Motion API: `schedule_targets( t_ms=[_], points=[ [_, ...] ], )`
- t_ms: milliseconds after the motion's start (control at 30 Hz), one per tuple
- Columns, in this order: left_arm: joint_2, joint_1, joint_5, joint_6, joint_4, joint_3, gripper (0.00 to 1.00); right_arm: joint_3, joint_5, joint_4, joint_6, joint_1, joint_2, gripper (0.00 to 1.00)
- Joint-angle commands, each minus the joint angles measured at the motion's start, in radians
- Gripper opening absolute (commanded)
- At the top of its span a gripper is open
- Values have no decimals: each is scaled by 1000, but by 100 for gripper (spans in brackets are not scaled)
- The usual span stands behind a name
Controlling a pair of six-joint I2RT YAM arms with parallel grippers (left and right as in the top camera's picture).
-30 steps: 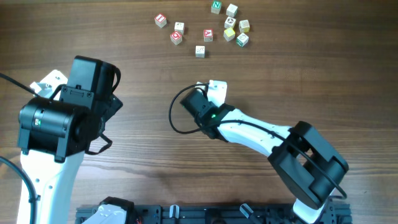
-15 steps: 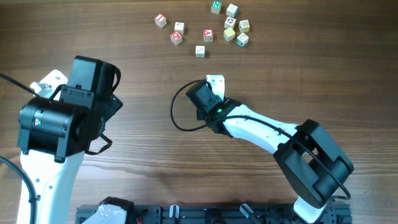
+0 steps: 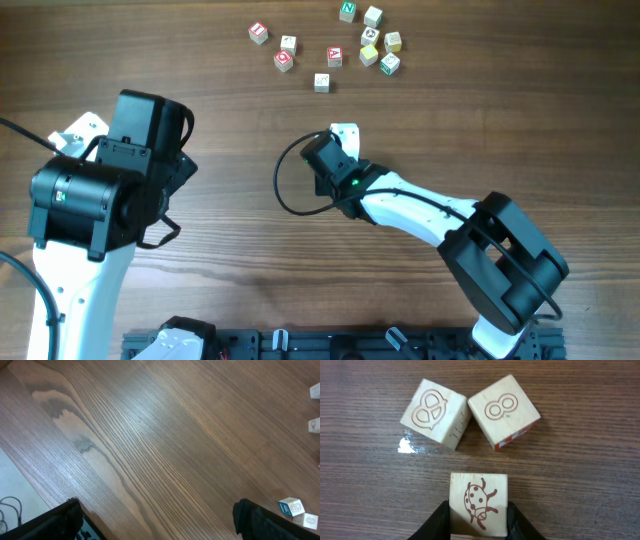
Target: Form a circle
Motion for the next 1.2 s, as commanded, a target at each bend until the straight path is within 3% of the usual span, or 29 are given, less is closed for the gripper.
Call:
schedule_targets(
  t_ms=[0,1167],
  points=[
    [-6,8,-3,2,0,3,100,-12,-5,13,-10,-2,-21,9],
    [-6,8,-3,2,0,3,100,-12,-32,62,-32,-24,23,9]
  ],
)
